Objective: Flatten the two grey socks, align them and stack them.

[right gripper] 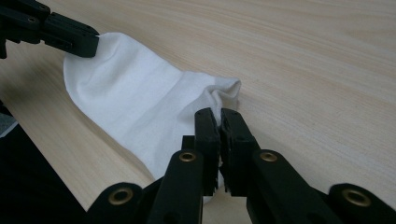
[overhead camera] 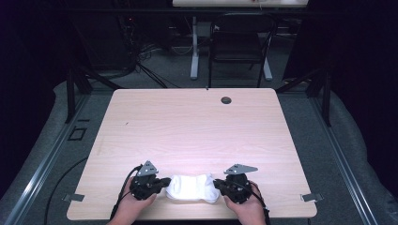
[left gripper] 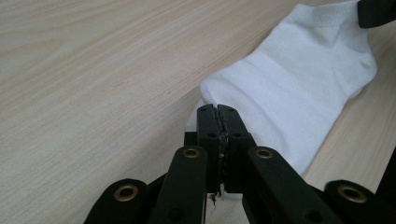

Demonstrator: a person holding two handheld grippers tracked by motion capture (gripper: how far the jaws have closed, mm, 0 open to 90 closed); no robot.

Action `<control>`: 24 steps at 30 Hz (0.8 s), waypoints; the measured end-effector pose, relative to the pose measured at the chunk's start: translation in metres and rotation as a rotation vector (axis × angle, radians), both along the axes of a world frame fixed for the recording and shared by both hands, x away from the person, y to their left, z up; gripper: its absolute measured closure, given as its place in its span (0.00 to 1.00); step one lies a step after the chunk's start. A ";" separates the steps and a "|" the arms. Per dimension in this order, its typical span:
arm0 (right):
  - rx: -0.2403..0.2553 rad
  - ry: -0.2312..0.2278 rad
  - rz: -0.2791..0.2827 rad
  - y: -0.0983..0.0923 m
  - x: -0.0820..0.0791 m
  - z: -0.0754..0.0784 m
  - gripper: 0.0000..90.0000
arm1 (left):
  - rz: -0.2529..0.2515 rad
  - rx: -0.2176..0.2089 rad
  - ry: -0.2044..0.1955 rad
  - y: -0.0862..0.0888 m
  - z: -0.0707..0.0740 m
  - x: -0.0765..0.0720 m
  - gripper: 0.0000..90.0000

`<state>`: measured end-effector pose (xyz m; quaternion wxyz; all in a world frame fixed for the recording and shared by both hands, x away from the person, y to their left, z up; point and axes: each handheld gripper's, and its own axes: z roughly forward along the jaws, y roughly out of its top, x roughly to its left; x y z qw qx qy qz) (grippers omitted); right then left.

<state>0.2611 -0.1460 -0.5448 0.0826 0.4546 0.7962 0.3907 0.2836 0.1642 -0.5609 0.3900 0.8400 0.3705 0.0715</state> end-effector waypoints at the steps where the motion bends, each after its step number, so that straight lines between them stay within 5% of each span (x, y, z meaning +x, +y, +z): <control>1: -0.003 0.004 -0.002 0.000 0.000 -0.001 0.96 | 0.000 0.005 -0.008 0.000 -0.001 0.000 0.99; 14: -0.048 0.031 0.018 0.004 0.002 -0.011 0.90 | 0.002 0.008 -0.005 -0.001 -0.007 0.003 0.93; 21: -0.022 -0.074 0.005 0.003 -0.002 0.003 0.83 | -0.011 -0.032 -0.069 0.002 0.009 -0.002 0.84; 24: -0.007 -0.115 0.033 0.009 -0.006 0.007 0.83 | -0.010 -0.053 -0.063 0.001 0.011 -0.003 0.81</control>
